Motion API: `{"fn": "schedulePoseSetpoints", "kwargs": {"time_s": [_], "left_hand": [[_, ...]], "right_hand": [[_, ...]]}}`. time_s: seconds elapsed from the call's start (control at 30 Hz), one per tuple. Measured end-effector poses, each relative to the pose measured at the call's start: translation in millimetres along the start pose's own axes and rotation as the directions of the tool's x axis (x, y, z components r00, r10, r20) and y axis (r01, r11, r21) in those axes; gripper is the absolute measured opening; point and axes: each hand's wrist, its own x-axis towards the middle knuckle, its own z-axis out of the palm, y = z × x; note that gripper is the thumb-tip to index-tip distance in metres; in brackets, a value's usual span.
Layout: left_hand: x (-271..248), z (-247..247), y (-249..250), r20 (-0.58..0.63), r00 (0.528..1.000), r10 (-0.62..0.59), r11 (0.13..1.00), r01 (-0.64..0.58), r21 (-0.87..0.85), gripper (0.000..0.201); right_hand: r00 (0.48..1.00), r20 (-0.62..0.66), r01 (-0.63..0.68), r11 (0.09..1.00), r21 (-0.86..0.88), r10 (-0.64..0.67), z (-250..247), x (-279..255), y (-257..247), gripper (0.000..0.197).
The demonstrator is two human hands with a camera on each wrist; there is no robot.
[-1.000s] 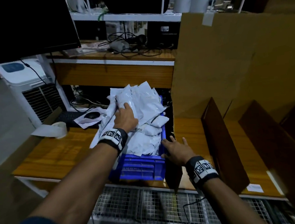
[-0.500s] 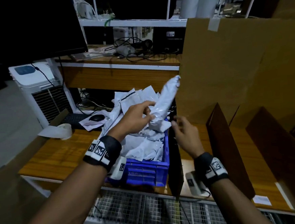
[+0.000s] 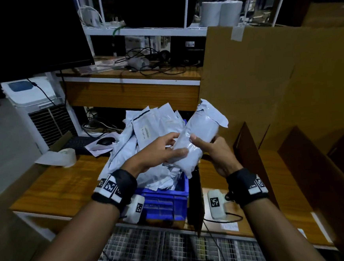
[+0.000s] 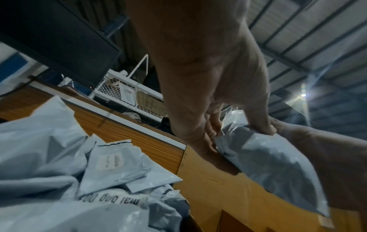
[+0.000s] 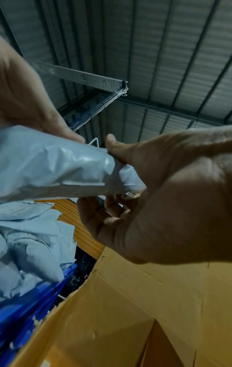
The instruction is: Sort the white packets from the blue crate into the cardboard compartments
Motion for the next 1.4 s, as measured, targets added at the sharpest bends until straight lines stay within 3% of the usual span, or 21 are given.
{"fn": "schedulePoseSetpoints", "kwargs": {"time_s": [0.13, 0.27, 0.3, 0.37, 0.43, 0.5, 0.57, 0.67, 0.73, 0.83, 0.93, 1.0, 1.13, 1.23, 1.4], "left_hand": [[7, 7, -1, -0.037, 0.999, 0.018, 1.000, -0.018, -0.014, 0.051], [10, 2, -10, -0.114, 0.989, 0.092, 0.994, -0.085, 0.069, 0.039], [12, 1, -13, -0.138, 0.981, 0.137, 0.987, -0.124, 0.101, 0.037], [14, 3, -13, -0.163, 0.948, 0.273, 0.953, -0.243, 0.184, 0.032], [16, 6, -9, -0.180, 0.910, 0.373, 0.903, -0.312, 0.295, 0.027], [19, 9, -9, -0.185, 0.892, 0.411, 0.874, -0.329, 0.358, 0.025], [24, 10, -13, -0.190, 0.875, 0.446, 0.856, -0.355, 0.375, 0.033], [24, 10, -14, -0.225, 0.888, 0.402, 0.898, -0.334, 0.285, 0.046], [21, 11, -11, -0.243, 0.921, 0.305, 0.952, -0.290, 0.096, 0.046], [16, 16, -1, -0.302, 0.927, 0.222, 0.964, -0.255, -0.075, 0.032], [19, 23, 9, -0.339, 0.931, 0.134, 0.967, -0.198, -0.159, 0.062], [25, 25, 11, -0.387, 0.917, 0.096, 0.965, -0.181, -0.189, 0.070], [31, 20, 12, -0.451, 0.890, 0.067, 0.924, -0.226, -0.308, 0.056], [31, 18, 10, -0.460, 0.885, 0.076, 0.923, -0.237, -0.304, 0.039], [31, 17, 6, -0.460, 0.886, 0.064, 0.911, -0.240, -0.335, 0.039]], "right_hand": [[1.000, -0.014, -0.022, 0.996, -0.092, 0.021, -6, 0, -4, 0.043], [0.974, -0.106, -0.200, 0.980, -0.007, 0.198, -27, 5, -9, 0.083], [0.958, -0.082, -0.268, 0.961, 0.069, 0.273, -35, 7, -11, 0.091], [0.910, 0.094, -0.414, 0.889, 0.194, 0.403, -45, 6, -15, 0.107], [0.854, 0.241, -0.503, 0.850, 0.157, 0.461, -47, 1, -16, 0.107], [0.842, 0.308, -0.471, 0.882, 0.021, 0.443, -42, -4, -16, 0.084], [0.861, 0.344, -0.398, 0.917, -0.001, 0.374, -36, -6, -14, 0.070], [0.922, 0.275, -0.267, 0.962, -0.057, 0.272, -32, -3, -11, 0.054], [0.952, 0.229, -0.178, 0.977, -0.122, 0.202, -32, -1, -10, 0.053], [0.964, 0.228, -0.100, 0.980, -0.171, 0.138, -31, -1, -9, 0.053], [0.958, 0.268, -0.043, 0.976, -0.215, 0.101, -27, -2, -12, 0.058], [0.944, 0.315, -0.024, 0.971, -0.238, 0.100, -26, -3, -12, 0.063], [0.920, 0.348, -0.068, 0.948, -0.310, 0.179, -29, -6, -7, 0.077], [0.909, 0.358, -0.082, 0.935, -0.346, 0.213, -31, -8, -3, 0.074], [0.904, 0.377, -0.076, 0.942, -0.326, 0.203, -33, -10, -2, 0.070]]}}
